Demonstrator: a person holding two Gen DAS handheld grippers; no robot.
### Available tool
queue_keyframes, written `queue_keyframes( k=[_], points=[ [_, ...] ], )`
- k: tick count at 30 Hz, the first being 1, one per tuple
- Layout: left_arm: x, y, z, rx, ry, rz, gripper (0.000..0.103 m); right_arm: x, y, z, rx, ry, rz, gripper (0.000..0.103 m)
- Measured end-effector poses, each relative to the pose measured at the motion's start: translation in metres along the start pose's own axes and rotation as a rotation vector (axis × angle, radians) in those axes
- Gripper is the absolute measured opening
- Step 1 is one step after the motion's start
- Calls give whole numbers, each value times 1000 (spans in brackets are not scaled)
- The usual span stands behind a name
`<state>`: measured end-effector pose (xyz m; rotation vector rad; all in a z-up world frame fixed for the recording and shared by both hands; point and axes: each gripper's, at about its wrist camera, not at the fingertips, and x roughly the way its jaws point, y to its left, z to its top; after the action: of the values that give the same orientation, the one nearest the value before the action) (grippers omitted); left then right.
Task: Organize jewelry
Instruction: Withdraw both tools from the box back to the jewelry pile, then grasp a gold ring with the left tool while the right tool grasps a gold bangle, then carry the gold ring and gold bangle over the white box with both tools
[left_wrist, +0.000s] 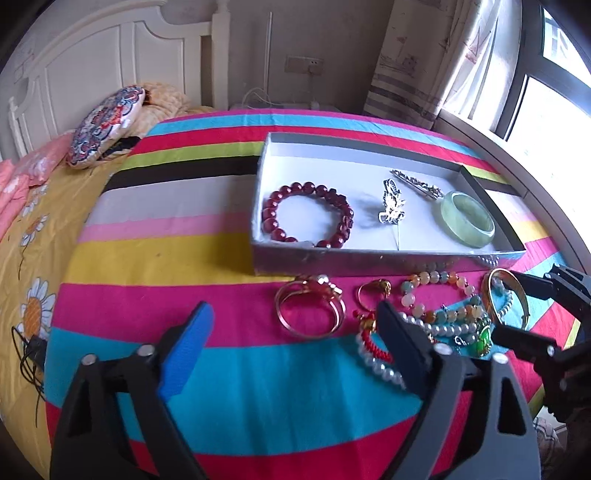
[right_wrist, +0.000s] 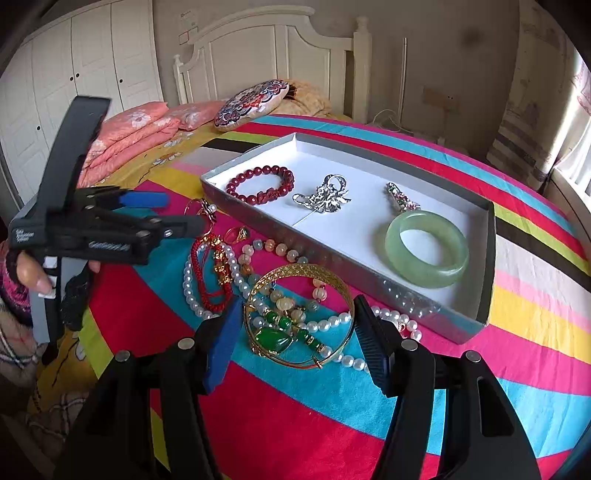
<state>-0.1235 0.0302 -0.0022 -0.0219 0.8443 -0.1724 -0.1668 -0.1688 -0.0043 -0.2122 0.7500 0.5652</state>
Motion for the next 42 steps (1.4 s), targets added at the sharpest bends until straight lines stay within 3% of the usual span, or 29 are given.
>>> queue_keyframes(
  k=[3,4,5,6,12,20,26,42],
  points=[
    [8,0,1,1,14,-10,73,1,0,-2,5,0,4,60],
    [9,1,0,-2,20,-20,60,1,0,-2,5,1,6,60],
    [9,1,0,6,10,-28,41,2,0,-2,6,1,7,60],
    [8,0,-1,16,8,-48,38,2,0,-3,6,1,7,60],
    [-12,-2,-7,37,-95,-60,38,0,-1,-4,11,-5,6,60],
    [-29,8,-11,14,-128,-47,38,-6,-3,-3,16,-28,-2,60],
    [-40,5,9,27,-164,-45,38,-12,-17,10,28,-60,-40,60],
    [-47,-47,59,166,-221,-21,38,-18,-59,35,69,-106,-104,60]
  ],
)
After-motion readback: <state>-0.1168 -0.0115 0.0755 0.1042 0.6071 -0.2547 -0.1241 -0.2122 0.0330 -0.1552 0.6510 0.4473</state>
